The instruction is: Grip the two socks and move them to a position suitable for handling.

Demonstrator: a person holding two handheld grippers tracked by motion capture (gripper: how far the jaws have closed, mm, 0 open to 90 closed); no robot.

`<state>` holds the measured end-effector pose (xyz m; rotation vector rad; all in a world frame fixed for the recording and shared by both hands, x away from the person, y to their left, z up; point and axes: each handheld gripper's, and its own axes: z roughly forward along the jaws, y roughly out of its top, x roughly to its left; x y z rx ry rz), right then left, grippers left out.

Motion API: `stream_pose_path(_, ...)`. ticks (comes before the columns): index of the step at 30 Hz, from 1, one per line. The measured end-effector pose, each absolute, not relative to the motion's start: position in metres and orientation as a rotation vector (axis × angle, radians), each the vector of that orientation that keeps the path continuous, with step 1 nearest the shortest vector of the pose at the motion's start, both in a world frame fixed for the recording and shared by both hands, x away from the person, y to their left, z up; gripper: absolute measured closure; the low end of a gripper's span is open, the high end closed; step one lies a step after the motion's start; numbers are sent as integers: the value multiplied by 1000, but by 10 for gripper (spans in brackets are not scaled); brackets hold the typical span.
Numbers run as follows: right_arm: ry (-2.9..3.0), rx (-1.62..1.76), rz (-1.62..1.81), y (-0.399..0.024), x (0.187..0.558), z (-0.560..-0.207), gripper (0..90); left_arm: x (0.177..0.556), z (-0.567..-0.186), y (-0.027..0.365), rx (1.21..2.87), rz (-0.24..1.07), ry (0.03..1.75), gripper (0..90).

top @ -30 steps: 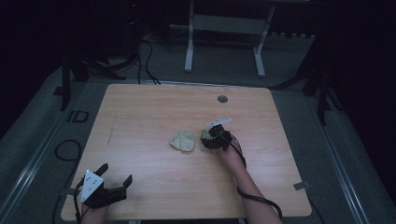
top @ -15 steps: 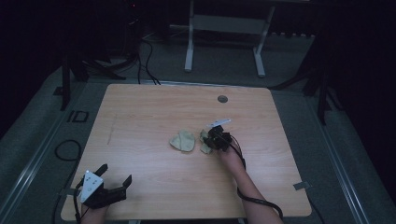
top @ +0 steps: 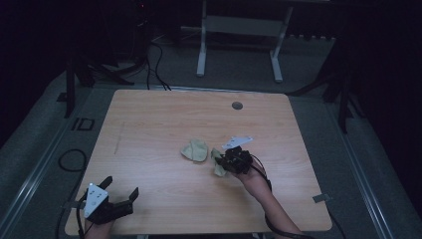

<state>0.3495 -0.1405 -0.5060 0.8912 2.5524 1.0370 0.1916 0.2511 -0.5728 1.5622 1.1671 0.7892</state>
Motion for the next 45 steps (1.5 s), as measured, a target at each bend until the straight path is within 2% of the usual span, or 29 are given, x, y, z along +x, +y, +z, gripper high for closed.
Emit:
stream_pose_path(7,2572,790,1052,-142,317,-498,800,189,-573,254,1551,793,1177,9)
stream_pose_path(16,2631,705,1048,-144,282,-508,799,189,-570,251,1561,801,1159,9)
stream_pose_path(32,2744,693,955,-141,269,-553,775,191,-569,247,1563,791,1144,9)
stream_pose_path(36,2748,711,970,-143,271,-553,719,192,-569,246,1569,788,1144,9)
stream_pose_path(39,2772,688,952,-142,272,-551,557,192,-570,243,1577,787,1136,9)
stream_pose_path(45,2750,685,992,-150,270,-535,436,192,-567,228,1615,779,1165,9)
